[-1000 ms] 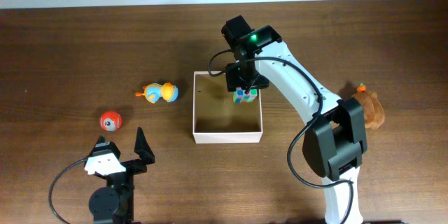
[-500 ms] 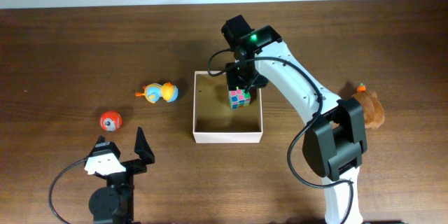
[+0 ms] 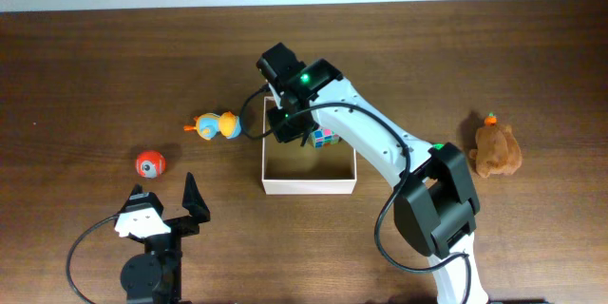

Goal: Pack container

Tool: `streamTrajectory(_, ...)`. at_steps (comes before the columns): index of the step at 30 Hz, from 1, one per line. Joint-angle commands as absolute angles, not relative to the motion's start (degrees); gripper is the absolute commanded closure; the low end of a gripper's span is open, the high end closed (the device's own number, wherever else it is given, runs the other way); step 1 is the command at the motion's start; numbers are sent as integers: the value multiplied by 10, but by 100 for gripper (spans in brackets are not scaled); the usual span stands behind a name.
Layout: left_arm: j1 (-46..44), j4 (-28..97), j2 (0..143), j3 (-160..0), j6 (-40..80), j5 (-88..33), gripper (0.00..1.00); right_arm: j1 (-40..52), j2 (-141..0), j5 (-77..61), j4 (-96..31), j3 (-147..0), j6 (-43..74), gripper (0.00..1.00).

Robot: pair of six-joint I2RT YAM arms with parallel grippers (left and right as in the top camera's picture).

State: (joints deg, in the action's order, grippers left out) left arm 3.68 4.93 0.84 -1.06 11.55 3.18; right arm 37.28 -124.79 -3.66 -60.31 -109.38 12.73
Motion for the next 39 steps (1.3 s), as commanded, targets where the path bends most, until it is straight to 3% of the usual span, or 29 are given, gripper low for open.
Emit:
streamTrajectory(1, 39, 50, 3, -8, 108, 23, 1, 364, -1251, -10, -594, -1084, 108, 73)
streamTrajectory(39, 39, 50, 3, -8, 108, 23, 1, 298, -1307, 7, -591, -1082, 32, 73)
